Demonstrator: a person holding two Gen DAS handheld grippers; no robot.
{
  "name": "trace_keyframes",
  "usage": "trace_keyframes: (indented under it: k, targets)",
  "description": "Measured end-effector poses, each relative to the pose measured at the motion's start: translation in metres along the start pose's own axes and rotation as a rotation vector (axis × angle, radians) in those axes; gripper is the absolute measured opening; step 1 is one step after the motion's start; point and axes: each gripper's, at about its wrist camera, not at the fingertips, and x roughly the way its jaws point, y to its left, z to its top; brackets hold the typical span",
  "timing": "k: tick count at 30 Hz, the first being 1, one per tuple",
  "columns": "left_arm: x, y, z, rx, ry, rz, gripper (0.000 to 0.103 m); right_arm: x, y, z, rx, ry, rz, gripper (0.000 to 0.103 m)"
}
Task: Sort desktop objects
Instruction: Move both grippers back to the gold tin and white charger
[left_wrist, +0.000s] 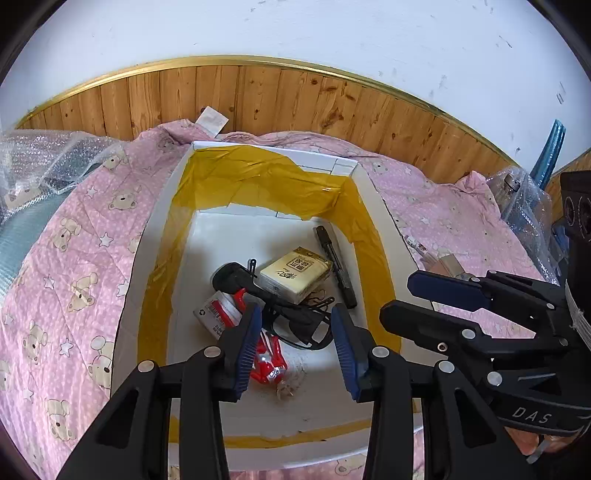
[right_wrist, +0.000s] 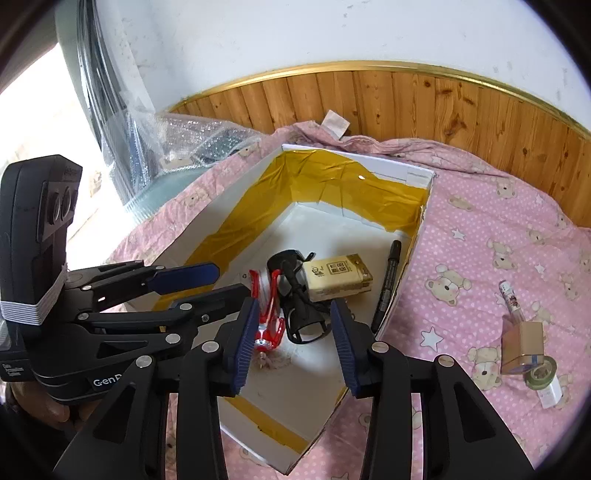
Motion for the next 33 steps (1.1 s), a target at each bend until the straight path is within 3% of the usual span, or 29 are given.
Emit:
trace_keyframes:
  k: [13, 22, 33]
  targets:
    - [-0.022, -0.024, -0.008, 0.029, -0.024, -0.023, 0.041, -0.047, -0.016, -0.016, 0.034, -0.065, 0.004, 0.047]
    - [-0.024, -0.074, -0.013, 0.094, -0.027, -0.088, 0.042, -0.081, -0.066, -0.059, 0.127, -0.079, -0.046, 0.047]
    - [0.001, -0.147, -0.028, 0.183, 0.027, -0.167, 0.046, -0.099, -0.14, -0.116, 0.283, -0.068, -0.097, 0.047]
